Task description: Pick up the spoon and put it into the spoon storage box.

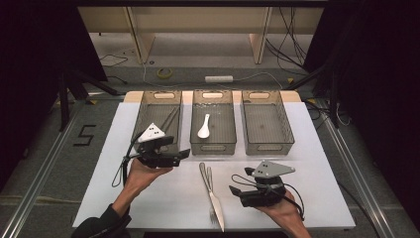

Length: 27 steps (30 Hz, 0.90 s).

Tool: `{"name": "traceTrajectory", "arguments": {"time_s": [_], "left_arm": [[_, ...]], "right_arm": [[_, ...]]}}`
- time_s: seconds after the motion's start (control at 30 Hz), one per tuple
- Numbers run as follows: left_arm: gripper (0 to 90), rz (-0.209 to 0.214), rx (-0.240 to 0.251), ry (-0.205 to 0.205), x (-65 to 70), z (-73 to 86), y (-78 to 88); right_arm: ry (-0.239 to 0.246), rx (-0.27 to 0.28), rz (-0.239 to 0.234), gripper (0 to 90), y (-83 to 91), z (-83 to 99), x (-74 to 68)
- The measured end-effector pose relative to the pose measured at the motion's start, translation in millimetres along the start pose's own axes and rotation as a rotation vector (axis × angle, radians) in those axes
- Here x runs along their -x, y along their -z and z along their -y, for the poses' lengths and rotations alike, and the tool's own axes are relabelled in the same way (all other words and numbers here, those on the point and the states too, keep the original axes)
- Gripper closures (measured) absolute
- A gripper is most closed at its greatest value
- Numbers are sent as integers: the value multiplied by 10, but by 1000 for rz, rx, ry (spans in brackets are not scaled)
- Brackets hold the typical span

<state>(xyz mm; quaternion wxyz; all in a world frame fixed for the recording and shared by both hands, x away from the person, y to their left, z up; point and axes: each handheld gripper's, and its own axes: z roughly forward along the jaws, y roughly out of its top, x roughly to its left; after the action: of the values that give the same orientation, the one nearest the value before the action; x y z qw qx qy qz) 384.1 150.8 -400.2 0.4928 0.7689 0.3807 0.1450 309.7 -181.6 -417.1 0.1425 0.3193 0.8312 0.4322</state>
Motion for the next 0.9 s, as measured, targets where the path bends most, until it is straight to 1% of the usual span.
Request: {"name": "traceTrajectory", "arguments": {"time_s": [0.13,0.27,0.37,0.5,0.6,0.7,0.77,0.87,0.9], "left_arm": [[199,-12,6,12,-6,76,46],[196,-21,3,12,-3,122,71],[195,-22,9,5,5,134,111],[193,-23,22,5,7,154,161],[192,-22,28,11,9,180,191],[188,-7,31,23,15,196,220],[185,-10,35,21,24,206,232],[185,-13,45,26,18,216,243],[185,-12,45,26,15,220,250]], "right_arm": [[6,-27,-2,239,-79,-48,-22],[6,-48,-11,239,-156,-84,-39],[5,-63,-16,239,-205,-110,-53],[10,-83,-12,237,-270,-152,-73],[16,-98,-18,236,-317,-177,-90],[30,-106,-12,236,-363,-196,-112],[29,-113,-20,236,-389,-205,-116],[24,-127,-18,236,-434,-221,-127],[31,-135,-18,236,-451,-224,-126]]}}
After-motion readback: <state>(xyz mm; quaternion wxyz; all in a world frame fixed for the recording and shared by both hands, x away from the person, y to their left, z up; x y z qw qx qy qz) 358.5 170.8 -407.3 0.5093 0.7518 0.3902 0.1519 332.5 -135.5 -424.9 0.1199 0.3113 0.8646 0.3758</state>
